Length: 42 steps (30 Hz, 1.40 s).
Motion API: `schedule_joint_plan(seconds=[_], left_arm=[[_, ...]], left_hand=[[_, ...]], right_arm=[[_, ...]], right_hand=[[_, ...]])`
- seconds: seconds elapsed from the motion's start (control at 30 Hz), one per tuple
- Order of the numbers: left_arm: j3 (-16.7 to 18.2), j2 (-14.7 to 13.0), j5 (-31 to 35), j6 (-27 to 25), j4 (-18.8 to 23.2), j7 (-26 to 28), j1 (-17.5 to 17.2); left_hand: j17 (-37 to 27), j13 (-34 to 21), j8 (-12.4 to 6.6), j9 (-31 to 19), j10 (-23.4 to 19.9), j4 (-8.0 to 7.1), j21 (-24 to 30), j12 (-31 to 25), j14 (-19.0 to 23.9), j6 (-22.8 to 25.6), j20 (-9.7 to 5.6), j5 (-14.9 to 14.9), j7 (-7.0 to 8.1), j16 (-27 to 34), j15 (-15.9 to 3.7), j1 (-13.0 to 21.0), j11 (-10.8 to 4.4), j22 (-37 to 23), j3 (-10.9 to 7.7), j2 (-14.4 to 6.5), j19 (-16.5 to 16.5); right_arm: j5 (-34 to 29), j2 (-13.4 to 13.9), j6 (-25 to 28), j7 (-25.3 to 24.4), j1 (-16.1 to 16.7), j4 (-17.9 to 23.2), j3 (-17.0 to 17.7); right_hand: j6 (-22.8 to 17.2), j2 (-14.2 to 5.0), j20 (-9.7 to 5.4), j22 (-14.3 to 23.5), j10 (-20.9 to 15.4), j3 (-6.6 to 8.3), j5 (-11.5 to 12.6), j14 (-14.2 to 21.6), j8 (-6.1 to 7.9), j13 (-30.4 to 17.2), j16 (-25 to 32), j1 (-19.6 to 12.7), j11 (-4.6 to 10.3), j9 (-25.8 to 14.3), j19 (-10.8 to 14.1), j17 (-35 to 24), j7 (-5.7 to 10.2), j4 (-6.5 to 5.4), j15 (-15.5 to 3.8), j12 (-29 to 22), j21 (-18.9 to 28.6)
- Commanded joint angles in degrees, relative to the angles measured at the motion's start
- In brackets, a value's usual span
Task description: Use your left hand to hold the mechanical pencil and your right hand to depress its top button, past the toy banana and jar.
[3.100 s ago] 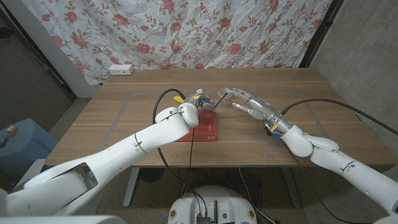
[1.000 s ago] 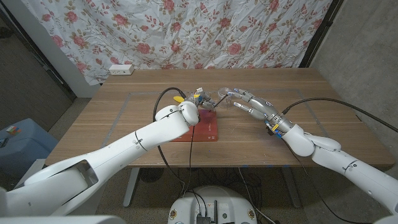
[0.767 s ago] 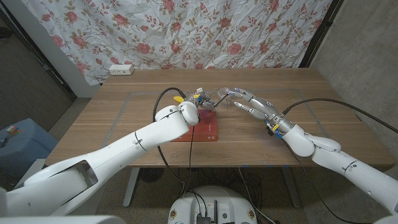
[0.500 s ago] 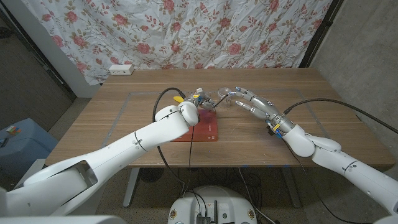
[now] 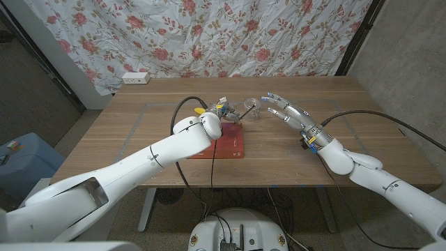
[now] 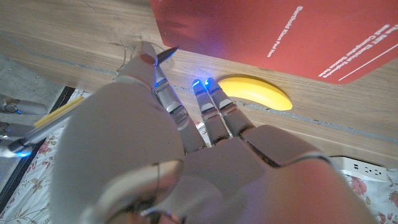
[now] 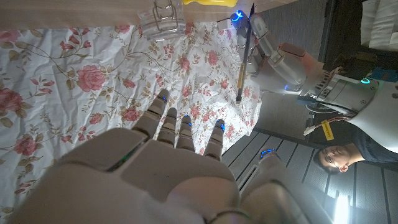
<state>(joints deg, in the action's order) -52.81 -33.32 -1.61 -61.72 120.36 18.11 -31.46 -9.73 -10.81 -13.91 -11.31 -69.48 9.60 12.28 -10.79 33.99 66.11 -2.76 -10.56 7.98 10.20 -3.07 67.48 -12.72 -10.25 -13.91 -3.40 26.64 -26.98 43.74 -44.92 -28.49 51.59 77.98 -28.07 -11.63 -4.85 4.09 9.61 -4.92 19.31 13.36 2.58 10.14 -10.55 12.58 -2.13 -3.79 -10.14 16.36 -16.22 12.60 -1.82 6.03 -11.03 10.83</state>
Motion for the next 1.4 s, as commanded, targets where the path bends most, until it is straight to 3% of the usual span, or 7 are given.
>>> schedule_joint_plan(seconds=[0.03, 0.63, 1.1, 1.4], left_arm=[[-2.1, -0.8, 1.1, -0.6, -0.2, -2.3, 3.0], [-4.3, -4.2, 3.3, -5.8, 3.0, -3.9, 5.2], [-15.0, -8.2, 6.3, -13.1, 5.9, -8.7, 15.1], [-18.8, -9.7, 6.8, -16.7, 7.4, -8.8, 18.0]], left_hand=[[-0.1, -0.3, 0.16, -0.3, -0.8, -0.13, 0.0, -0.4, 0.5, 0.1, -4.26, -0.4, -0.18, 0.1, -9.87, 0.0, -0.18, -0.2, 0.07, -0.4, 0.1], [-0.1, -0.3, 0.06, -0.4, -0.7, -0.17, -0.1, -0.4, 0.5, 0.2, -4.24, -0.4, -0.10, 0.0, -9.86, 0.0, -0.18, -0.2, 0.14, -0.4, -0.2], [-0.1, -0.3, 0.01, -0.5, -0.8, -0.19, 0.1, -0.4, 0.4, 0.2, -4.71, -0.4, 0.02, 0.0, -9.87, -0.1, -0.17, -0.2, 0.20, -0.4, 0.1], [0.0, -0.3, -0.06, -0.6, -0.9, -0.19, 0.0, -0.4, 0.1, 0.3, -4.75, -0.4, 0.27, -0.1, -9.78, -0.2, -0.21, -0.2, 0.32, -0.3, 0.0]], right_arm=[[4.3, -0.9, 0.0, 1.0, 0.6, -1.0, 1.7], [10.8, -2.6, 3.4, 5.8, -0.8, -2.8, 2.4], [13.0, -3.9, 6.3, 6.3, -1.9, -3.7, 2.4], [15.1, -4.3, 8.9, 6.0, -0.8, -2.6, 3.0]], right_hand=[[0.8, -0.54, -0.18, 0.0, -0.8, 0.24, 0.2, 0.2, -0.08, -0.1, 0.3, -0.4, -0.18, 0.0, 0.4, 0.0, 0.10, 0.06, 0.23, -0.4, 0.1], [0.9, -0.45, -0.29, 0.0, -1.7, 0.17, 0.1, 0.3, 0.16, -0.1, 0.4, -0.3, -0.39, -0.1, 0.6, -0.1, 0.08, 0.08, 0.20, -0.6, 0.1], [1.4, -0.37, -0.31, 0.0, -1.8, 0.12, 0.1, 0.5, 0.13, -0.1, 0.5, -0.4, -0.44, -0.1, 0.9, -0.1, 0.07, 0.19, 0.21, -0.5, 0.2], [1.3, -0.32, -0.27, 0.0, -2.0, 0.07, 0.0, 0.7, 0.21, -0.1, 0.6, -0.3, -0.44, -0.1, 1.2, -0.1, 0.05, 0.17, 0.24, -0.5, 0.3]])
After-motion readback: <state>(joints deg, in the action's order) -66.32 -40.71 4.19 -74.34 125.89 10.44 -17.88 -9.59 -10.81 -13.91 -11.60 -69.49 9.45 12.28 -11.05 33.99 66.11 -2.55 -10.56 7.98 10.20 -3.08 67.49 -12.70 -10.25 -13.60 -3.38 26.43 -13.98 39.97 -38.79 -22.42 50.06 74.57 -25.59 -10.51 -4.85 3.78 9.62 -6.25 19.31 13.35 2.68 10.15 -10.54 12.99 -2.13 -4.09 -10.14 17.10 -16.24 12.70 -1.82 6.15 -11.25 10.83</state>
